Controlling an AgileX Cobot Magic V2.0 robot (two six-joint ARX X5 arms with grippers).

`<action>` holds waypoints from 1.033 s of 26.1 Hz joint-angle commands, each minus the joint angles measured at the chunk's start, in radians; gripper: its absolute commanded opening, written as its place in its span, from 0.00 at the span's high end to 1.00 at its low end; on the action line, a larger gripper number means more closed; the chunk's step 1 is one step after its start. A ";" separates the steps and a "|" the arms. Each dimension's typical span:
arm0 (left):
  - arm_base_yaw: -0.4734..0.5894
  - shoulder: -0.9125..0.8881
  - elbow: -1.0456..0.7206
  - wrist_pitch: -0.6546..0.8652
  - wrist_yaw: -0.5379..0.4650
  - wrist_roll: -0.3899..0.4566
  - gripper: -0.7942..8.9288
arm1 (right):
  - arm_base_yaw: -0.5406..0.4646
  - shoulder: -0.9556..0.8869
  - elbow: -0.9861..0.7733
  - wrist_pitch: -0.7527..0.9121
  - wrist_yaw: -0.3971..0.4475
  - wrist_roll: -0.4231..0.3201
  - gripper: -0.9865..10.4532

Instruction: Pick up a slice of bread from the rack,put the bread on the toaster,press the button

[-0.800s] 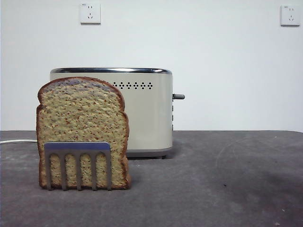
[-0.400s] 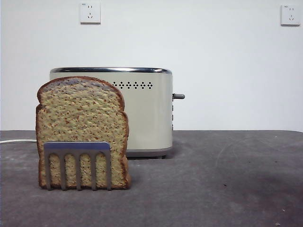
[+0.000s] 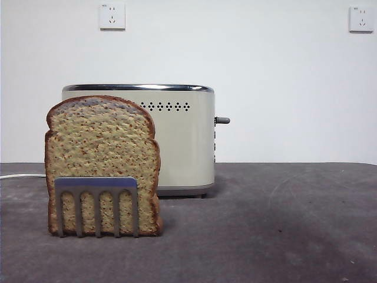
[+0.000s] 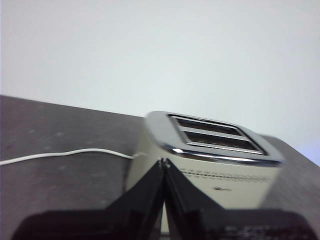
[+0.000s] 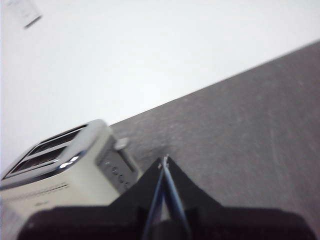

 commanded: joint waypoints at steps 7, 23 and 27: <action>0.002 0.180 0.210 -0.163 0.288 0.265 0.93 | 0.003 0.305 0.364 -0.257 -0.240 -0.325 0.92; -0.051 0.234 0.266 -0.310 0.486 0.426 0.92 | 0.106 0.518 0.608 -0.626 -0.330 -0.581 0.92; -0.067 0.236 0.267 -0.307 0.467 0.427 0.58 | 0.107 0.518 0.608 -0.627 -0.331 -0.581 0.92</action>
